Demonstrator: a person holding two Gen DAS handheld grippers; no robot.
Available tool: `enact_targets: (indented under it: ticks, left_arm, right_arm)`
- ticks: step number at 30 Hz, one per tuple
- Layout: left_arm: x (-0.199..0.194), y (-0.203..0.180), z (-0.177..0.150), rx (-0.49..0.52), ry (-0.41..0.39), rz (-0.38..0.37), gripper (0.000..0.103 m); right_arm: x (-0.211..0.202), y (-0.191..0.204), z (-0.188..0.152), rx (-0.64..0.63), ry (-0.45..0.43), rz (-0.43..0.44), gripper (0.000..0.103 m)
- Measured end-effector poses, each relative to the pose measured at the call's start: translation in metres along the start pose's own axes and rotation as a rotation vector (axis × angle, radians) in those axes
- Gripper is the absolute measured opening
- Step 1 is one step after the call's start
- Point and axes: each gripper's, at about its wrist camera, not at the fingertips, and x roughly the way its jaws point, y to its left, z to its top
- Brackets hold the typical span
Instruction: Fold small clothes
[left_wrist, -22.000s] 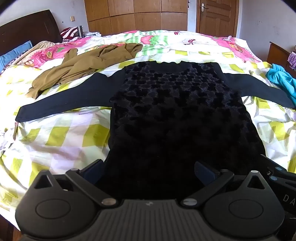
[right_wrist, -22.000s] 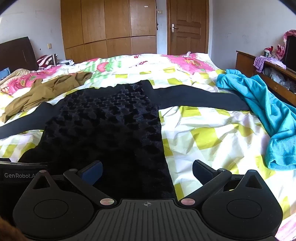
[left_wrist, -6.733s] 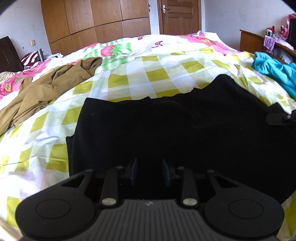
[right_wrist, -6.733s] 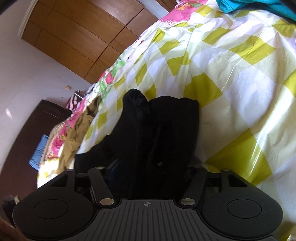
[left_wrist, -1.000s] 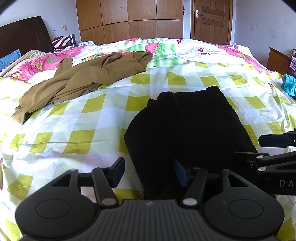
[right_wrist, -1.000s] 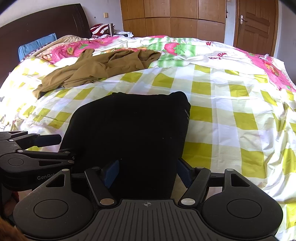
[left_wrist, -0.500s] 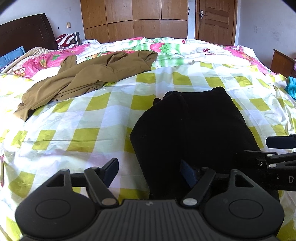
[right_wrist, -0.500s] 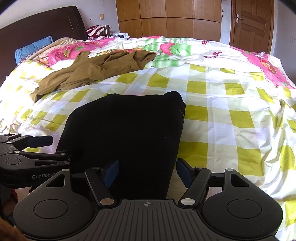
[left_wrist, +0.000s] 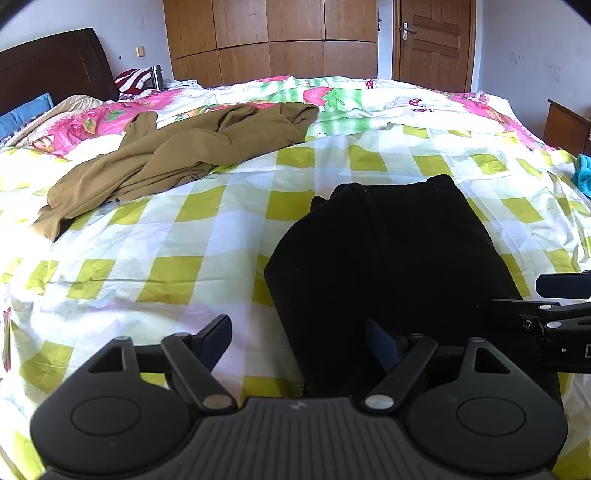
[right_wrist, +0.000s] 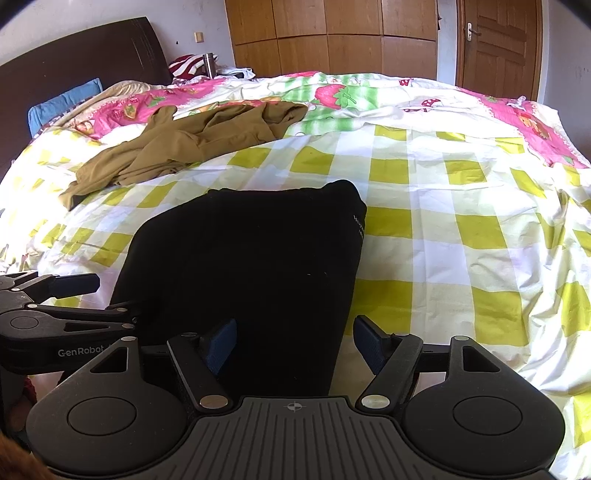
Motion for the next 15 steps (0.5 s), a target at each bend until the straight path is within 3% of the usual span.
enact_targets:
  ticks: [15]
  left_arm:
    - [0.0007, 0.0013, 0.0015, -0.01, 0.007, -0.011, 0.093]
  right_arm:
    - [0.0037, -0.0089, -0.0035, 0.047, 0.0, 0.04, 0.074]
